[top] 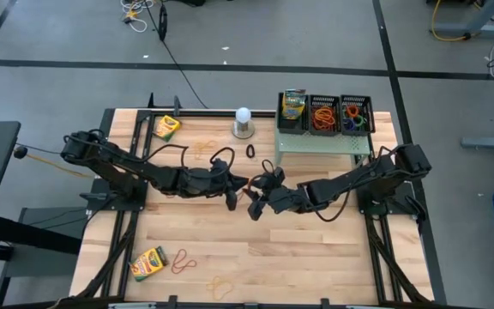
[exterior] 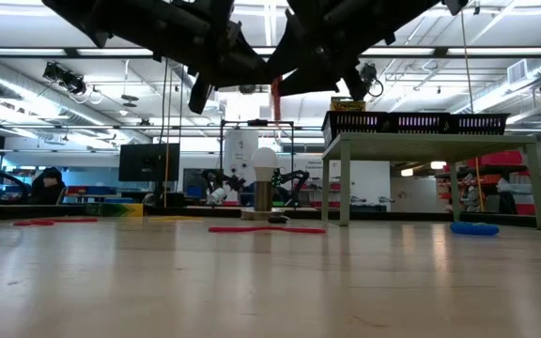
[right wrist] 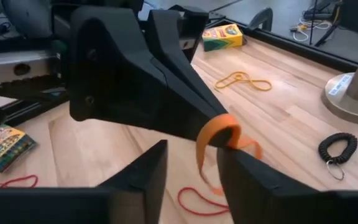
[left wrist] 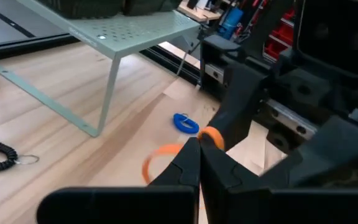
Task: Pick & Place Office Desk Supplies
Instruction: Put the orange rubber band into the middle basket on the shelf
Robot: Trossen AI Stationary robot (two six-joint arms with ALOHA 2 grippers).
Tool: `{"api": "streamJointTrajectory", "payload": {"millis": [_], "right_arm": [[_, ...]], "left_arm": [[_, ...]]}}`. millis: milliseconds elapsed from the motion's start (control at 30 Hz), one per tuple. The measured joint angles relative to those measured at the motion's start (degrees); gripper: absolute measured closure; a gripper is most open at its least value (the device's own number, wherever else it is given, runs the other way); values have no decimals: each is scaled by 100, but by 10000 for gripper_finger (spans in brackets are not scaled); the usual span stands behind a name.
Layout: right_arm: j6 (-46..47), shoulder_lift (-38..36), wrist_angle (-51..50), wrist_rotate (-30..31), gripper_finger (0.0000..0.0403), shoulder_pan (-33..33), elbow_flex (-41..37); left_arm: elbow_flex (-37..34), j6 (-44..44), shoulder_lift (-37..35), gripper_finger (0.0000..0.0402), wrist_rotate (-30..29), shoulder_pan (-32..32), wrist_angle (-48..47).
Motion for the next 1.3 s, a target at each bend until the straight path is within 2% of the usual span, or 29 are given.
{"api": "streamJointTrajectory", "payload": {"millis": [233, 300, 433, 600, 767, 900, 1033, 1133, 1233, 1300], "right_arm": [[-4, -88, 2, -20, 371, 17, 0], [-85, -232, 0, -37, 394, 30, 0], [-341, -605, -348, -197, 393, 46, 0], [-545, -1180, -1255, -241, 397, 30, 0], [-749, -1943, -1858, -314, 399, -16, 10], [-838, -2567, -2882, -314, 401, -189, 439], [-945, -2912, -4571, -288, 401, -614, 1405], [-944, -2929, -5774, -287, 401, -1165, 2174], [-982, -2896, -6521, -404, 402, -1888, 2647], [-1069, -2870, -6754, -708, 402, -2450, 2687]], "left_arm": [[0, 268, -115, 400, 68, -37, -11], [0, 494, -244, 399, 67, -35, -48], [0, 769, -606, 380, 171, 7, -302], [5, 515, -1137, 332, 984, 231, -1147], [4, 696, -1360, 307, 849, 227, -1957], [-114, 802, -1299, 323, 765, 227, -1674], [-547, 583, -1228, 364, 708, 299, -1090], [-909, 282, -1217, 393, 701, 347, -485], [-1147, 20, -1213, 394, 663, 343, -171], [-1210, -97, -1213, 393, 570, 335, -153]]}}
